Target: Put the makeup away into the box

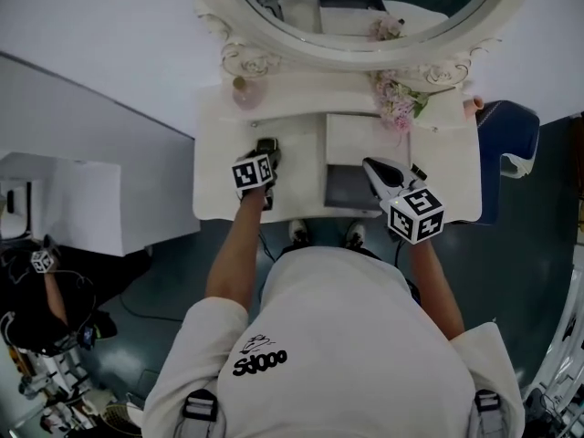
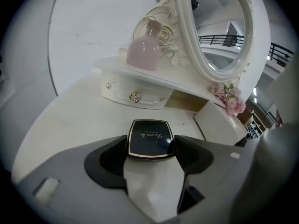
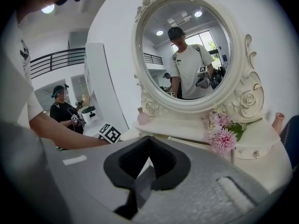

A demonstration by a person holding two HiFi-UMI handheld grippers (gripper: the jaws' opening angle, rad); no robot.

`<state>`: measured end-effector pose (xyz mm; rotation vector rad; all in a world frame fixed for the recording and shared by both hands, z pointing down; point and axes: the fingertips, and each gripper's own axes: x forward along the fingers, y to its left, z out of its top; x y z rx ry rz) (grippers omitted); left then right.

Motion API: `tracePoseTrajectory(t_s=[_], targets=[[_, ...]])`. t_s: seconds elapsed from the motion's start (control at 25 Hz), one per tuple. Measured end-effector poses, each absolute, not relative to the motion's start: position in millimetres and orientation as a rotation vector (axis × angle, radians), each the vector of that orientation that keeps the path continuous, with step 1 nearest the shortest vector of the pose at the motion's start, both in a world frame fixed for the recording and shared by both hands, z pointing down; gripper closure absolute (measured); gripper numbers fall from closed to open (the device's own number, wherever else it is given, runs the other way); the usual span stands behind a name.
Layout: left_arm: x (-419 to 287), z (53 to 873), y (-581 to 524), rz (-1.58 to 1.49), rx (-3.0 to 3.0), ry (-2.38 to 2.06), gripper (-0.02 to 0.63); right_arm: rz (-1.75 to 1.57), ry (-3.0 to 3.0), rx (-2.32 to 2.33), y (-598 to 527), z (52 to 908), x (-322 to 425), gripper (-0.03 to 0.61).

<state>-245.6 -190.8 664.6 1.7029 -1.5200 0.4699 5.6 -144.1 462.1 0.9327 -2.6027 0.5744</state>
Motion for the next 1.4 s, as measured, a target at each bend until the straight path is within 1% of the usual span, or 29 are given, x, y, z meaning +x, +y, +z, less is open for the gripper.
tracePoseTrajectory(t_s=[0.12, 0.24, 0.4, 0.6, 0.76, 1.04, 1.2, 1.4], targets=[[-228, 642, -183, 0.38, 1.823, -1.431, 0.284, 0.566, -2.624, 0.922, -148, 458, 3, 0.575], [-197, 602, -179, 0.319, 2.015, -1.321, 0.282, 0.572, -2.634, 0.927, -149, 456, 3, 0.575], [-146, 554, -180, 0.449, 2.256, -1.2, 0.278, 0.651, -2.633, 0.978, -149, 459, 15, 0.575], [-67, 537, -165, 0.644, 2.439, -0.898, 0.278, 0.722, -2.535, 1.174, -141, 474, 55, 0.575], [-18, 543, -154, 0.756, 2.478, -0.727, 0.278, 0.752, -2.486, 1.306, -144, 475, 86, 0.575], [52, 573, -115, 0.928, 2.489, -0.385, 0.278, 0.809, -2.368, 1.536, -110, 480, 133, 0.575], [72, 596, -104, 1.045, 2.474, -0.286, 0.278, 0.854, -2.304, 1.641, -91, 485, 157, 0.575], [78, 628, -103, 1.189, 2.399, -0.243, 0.278, 0.89, -2.241, 1.722, -73, 489, 177, 0.575]])
